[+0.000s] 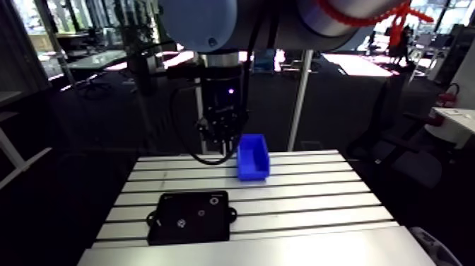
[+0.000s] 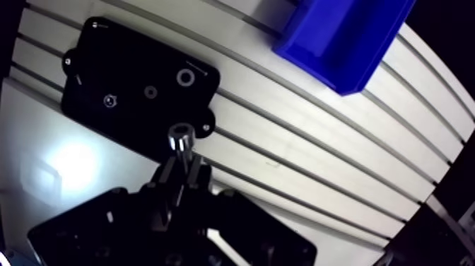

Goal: Pick up the M10 bolt from the tray and put it into the blue bin.

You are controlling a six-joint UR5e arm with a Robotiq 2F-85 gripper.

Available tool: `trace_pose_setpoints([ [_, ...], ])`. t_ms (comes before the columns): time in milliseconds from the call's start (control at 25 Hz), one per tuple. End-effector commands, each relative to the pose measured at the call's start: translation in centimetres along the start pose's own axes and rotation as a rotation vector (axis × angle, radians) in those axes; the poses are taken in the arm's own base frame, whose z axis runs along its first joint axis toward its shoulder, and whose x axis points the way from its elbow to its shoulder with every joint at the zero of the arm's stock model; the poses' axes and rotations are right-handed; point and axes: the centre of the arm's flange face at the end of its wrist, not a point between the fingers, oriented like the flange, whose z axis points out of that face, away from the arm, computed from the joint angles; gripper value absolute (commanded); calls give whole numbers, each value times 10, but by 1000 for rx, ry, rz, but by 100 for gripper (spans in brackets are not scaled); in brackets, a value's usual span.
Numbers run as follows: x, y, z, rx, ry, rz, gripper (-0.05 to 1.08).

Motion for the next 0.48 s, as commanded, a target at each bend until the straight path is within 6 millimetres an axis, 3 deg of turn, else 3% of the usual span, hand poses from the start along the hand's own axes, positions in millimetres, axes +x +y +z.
trace_pose_setpoints([
  [40,-18,48,-22,12,29,-328,106],
  [240,-26,74,-22,11,19,-589,106],
  [480,-7,107,-31,-37,-19,-832,104],
])
